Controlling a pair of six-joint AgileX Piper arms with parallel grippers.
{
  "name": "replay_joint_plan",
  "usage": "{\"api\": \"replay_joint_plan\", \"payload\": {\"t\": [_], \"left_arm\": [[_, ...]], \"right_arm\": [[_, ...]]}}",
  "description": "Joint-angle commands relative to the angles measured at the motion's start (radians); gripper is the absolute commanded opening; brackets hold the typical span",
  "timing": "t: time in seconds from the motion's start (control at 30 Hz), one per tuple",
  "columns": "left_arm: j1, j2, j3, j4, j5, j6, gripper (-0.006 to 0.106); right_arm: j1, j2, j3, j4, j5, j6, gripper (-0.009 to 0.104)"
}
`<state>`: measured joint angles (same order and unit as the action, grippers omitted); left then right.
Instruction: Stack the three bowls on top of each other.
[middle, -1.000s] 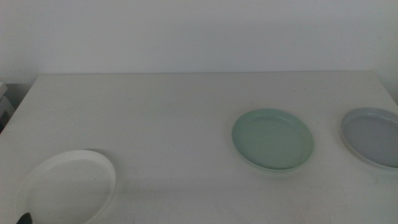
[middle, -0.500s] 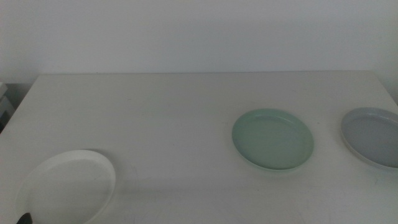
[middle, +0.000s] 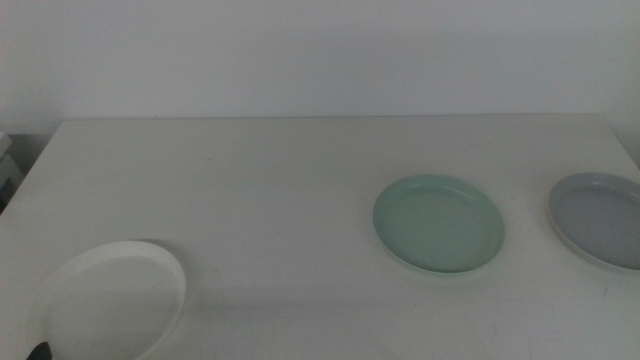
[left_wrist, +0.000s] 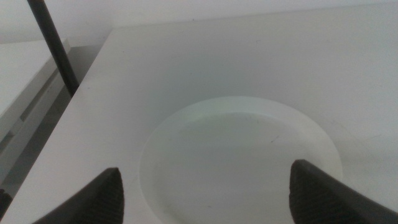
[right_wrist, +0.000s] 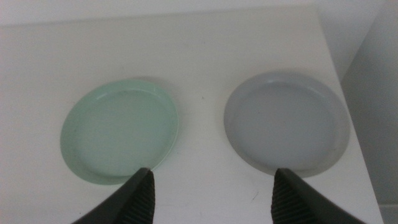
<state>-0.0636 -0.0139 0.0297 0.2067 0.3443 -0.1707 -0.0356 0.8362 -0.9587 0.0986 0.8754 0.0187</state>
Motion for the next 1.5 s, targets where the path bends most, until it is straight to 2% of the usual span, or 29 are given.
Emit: {"api": "replay_joint_plan", "payload": {"t": [0.0, 0.17, 0.4, 0.47, 0.57, 0.83, 1.17, 1.27, 1.4, 1.47], "left_arm": [[-0.001, -0.013, -0.005, 0.002, -0.072, -0.011, 0.089], [-0.001, -0.013, -0.005, 0.002, -0.072, -0.011, 0.089], [-0.001, -0.013, -0.005, 0.002, -0.072, -0.011, 0.089], [-0.001, -0.013, -0.005, 0.002, -0.072, -0.011, 0.089], [-0.001, -0.013, -0.005, 0.002, -0.072, -0.011, 0.089], [-0.001, -0.013, -0.005, 0.002, -0.072, -0.011, 0.089], [-0.001, -0.013, -0.005, 0.002, -0.072, -0.011, 0.089], [-0.001, -0.013, -0.005, 0.002, -0.072, -0.011, 0.089], [-0.001, -0.013, -0.005, 0.002, -0.072, -0.011, 0.089], [-0.001, -0.013, -0.005, 0.002, -0.072, -0.011, 0.089]], "right_arm": [[0.002, 0.102, -0.111, 0.001, -0.007, -0.002, 0.048], [0.013, 0.301, -0.266, 0.004, 0.079, -0.002, 0.048], [0.014, 0.565, -0.399, 0.133, 0.111, -0.038, 0.048], [0.014, 0.637, -0.433, 0.147, 0.133, -0.054, 0.048], [0.022, 0.749, -0.465, 0.149, 0.134, -0.079, 0.048], [0.075, 0.976, -0.479, 0.153, -0.017, -0.126, 0.048], [0.130, 1.147, -0.479, 0.162, -0.109, -0.133, 0.046], [0.130, 1.170, -0.479, 0.162, -0.125, -0.133, 0.035], [0.130, 1.159, -0.479, 0.169, -0.111, -0.137, -0.002], [0.139, 1.128, -0.479, 0.172, -0.098, -0.137, -0.001]]}}
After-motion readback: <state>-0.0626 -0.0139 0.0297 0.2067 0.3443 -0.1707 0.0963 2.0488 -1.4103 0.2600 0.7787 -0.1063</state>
